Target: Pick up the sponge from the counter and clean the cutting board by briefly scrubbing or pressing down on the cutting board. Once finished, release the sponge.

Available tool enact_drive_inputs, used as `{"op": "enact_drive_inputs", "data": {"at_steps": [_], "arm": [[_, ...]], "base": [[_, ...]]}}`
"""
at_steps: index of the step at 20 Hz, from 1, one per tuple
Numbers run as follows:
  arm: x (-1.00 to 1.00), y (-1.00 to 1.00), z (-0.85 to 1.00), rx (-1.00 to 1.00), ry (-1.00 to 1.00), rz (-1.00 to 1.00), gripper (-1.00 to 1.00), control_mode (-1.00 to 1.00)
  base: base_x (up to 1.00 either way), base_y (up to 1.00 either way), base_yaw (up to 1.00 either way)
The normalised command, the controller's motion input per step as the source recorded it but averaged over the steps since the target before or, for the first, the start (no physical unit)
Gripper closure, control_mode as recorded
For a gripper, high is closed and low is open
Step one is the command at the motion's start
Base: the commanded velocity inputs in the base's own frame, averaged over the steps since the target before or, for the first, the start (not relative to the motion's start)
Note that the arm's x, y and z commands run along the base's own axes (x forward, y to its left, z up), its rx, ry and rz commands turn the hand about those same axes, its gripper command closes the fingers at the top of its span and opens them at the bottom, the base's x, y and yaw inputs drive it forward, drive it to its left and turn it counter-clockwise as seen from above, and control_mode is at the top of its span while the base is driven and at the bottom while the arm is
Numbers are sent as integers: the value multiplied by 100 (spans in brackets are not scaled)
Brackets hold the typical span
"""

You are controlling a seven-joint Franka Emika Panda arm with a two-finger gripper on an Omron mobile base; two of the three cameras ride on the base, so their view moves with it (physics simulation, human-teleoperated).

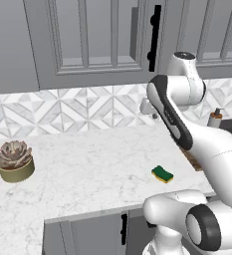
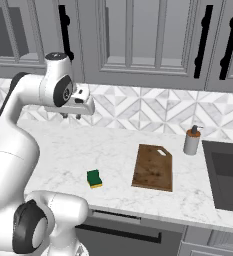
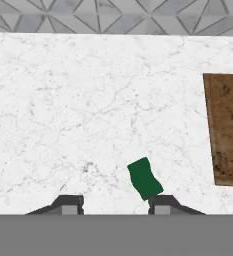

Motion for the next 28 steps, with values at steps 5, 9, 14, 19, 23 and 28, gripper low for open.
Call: {"op": "enact_drive_inputs", "data": {"at_steps": [5,9,14,19,23,28], "arm": [[-14,-10,-26,0,-1,0,-100,-100],[-21,-31,-69,0,0,10,-100,-100],[-8,-17,-68,-5,0,16,-100,-100],[0,-8,-63,-13,0,15,-100,-100],[0,-8,-62,-10,0,2,-100,-100],[0,-2,-50,0,0,0,-100,-100]], "base": [[0,0,0],[0,0,0],[0,0,0],[0,0,0],[0,0,0],[0,0,0]]}}
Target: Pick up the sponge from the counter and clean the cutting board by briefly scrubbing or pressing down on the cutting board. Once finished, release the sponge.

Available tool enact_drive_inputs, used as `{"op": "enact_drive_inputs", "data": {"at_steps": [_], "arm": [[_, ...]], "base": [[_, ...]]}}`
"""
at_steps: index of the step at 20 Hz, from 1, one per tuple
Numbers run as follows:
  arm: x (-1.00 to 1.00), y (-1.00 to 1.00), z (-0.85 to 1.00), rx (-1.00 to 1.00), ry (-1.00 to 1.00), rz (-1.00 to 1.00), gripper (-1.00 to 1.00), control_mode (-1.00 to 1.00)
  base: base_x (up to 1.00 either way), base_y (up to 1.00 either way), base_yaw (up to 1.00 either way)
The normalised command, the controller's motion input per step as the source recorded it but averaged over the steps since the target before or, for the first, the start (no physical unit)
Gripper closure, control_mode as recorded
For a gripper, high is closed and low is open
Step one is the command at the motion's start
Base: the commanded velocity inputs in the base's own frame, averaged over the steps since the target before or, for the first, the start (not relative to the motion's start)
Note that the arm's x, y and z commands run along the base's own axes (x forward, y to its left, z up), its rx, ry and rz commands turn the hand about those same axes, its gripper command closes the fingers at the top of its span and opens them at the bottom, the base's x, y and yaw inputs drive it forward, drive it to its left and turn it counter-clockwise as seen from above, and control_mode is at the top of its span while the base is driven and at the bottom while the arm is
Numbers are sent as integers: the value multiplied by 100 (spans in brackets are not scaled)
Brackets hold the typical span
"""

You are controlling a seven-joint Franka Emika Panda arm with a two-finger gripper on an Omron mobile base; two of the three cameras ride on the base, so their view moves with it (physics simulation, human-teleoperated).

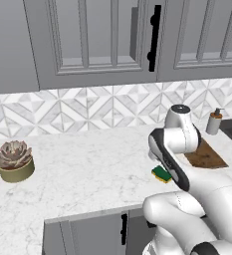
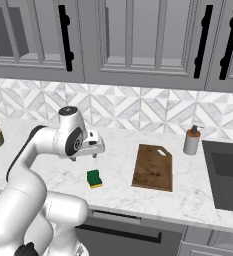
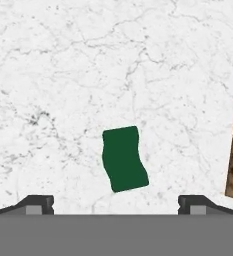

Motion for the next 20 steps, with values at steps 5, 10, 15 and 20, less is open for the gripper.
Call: {"op": "enact_drive_inputs", "data": {"at_steps": [5,10,15,20], "arm": [[0,-1,-55,0,0,0,-100,-100],[0,-8,-45,2,0,0,-100,-100],[8,-16,-22,10,3,0,-100,-100],[18,-2,-13,0,4,0,-100,-100]], "base": [[0,0,0],[0,0,0],[0,0,0],[0,0,0]]}}
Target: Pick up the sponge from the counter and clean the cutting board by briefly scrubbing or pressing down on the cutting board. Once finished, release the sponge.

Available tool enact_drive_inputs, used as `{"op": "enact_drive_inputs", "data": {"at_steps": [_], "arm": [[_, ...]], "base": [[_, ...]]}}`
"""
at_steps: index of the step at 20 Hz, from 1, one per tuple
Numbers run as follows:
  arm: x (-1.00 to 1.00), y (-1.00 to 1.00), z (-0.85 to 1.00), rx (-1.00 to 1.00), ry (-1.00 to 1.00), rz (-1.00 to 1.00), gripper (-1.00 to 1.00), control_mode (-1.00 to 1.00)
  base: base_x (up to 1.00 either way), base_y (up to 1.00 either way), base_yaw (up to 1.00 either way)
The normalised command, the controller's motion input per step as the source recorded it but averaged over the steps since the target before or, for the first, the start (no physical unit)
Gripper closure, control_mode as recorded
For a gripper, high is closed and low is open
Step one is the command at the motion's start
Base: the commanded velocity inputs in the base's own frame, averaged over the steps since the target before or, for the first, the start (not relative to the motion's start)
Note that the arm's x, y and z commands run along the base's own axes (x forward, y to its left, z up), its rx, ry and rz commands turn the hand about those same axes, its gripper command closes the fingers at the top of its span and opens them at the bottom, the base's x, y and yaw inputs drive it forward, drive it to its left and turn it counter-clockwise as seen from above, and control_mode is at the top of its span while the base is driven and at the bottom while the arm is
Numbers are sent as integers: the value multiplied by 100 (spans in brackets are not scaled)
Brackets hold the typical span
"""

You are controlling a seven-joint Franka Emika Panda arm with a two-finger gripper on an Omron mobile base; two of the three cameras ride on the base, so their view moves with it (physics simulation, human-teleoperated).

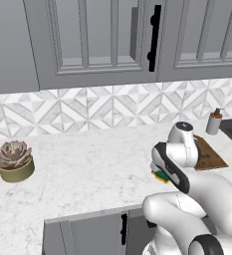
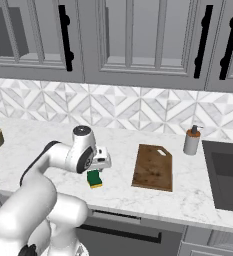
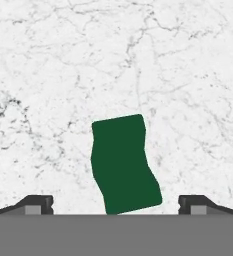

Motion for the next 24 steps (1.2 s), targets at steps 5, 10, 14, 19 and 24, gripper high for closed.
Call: {"op": "enact_drive_inputs", "data": {"at_steps": [5,10,14,19,24], "arm": [[0,0,-28,0,0,0,-100,-100],[0,0,-35,0,0,0,-100,-100],[0,6,-40,0,0,0,-100,-100],[-11,44,-44,-2,0,0,-100,-100],[-7,25,-45,0,0,0,-100,-100]], "base": [[0,0,0],[0,0,0],[0,0,0],[0,0,0],[0,0,0]]}}
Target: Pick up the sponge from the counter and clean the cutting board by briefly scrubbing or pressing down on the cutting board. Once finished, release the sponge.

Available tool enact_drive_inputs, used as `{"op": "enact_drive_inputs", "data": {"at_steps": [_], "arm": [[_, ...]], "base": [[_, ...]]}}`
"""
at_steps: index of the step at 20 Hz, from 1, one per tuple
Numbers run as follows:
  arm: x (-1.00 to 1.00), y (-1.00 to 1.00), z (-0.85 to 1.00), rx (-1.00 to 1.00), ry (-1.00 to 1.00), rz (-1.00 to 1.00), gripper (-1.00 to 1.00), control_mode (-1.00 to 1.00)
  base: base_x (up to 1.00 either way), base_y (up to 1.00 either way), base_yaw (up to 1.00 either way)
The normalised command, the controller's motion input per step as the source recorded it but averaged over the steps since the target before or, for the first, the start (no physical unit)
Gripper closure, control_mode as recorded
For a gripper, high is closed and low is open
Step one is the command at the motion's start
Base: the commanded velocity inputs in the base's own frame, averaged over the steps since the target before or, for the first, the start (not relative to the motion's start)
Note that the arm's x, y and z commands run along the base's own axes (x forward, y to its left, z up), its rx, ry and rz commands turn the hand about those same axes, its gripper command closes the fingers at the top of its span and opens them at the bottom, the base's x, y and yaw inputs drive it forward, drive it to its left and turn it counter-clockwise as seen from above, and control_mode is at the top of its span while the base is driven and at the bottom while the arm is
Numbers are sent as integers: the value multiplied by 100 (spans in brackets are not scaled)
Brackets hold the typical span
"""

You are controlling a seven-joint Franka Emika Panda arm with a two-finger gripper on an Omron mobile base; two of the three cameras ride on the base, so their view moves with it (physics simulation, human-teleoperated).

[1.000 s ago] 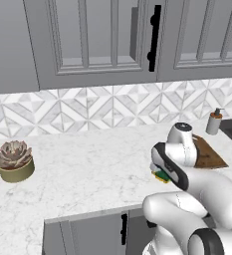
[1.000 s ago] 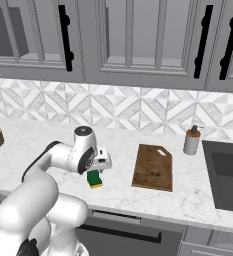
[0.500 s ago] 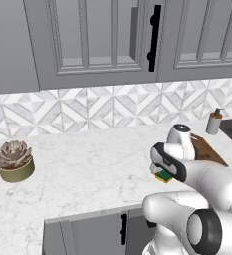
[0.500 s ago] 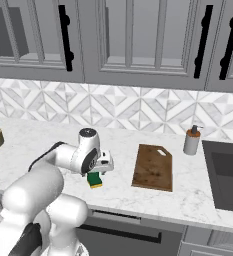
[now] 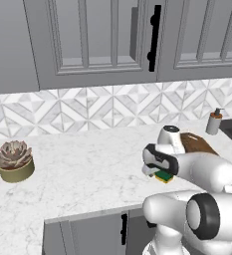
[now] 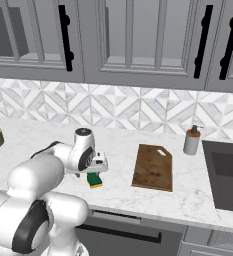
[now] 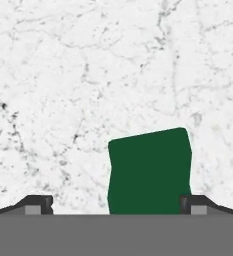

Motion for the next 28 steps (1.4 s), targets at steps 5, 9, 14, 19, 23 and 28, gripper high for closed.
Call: {"op": "enact_drive_inputs", "data": {"at_steps": [5,9,14,19,23,28], "arm": [[-1,-1,-48,-1,0,-5,-100,-100],[0,-4,-38,-11,-2,-6,-100,-100],[-1,0,-37,-19,-4,-1,-100,-100],[-35,0,-34,-17,-12,0,-100,-100],[-33,-17,-19,-6,-13,-1,-100,-100],[-1,-34,-38,1,-1,0,-100,-100]], "base": [[0,0,0],[0,0,0],[0,0,0],[0,0,0],[0,0,0],[0,0,0]]}}
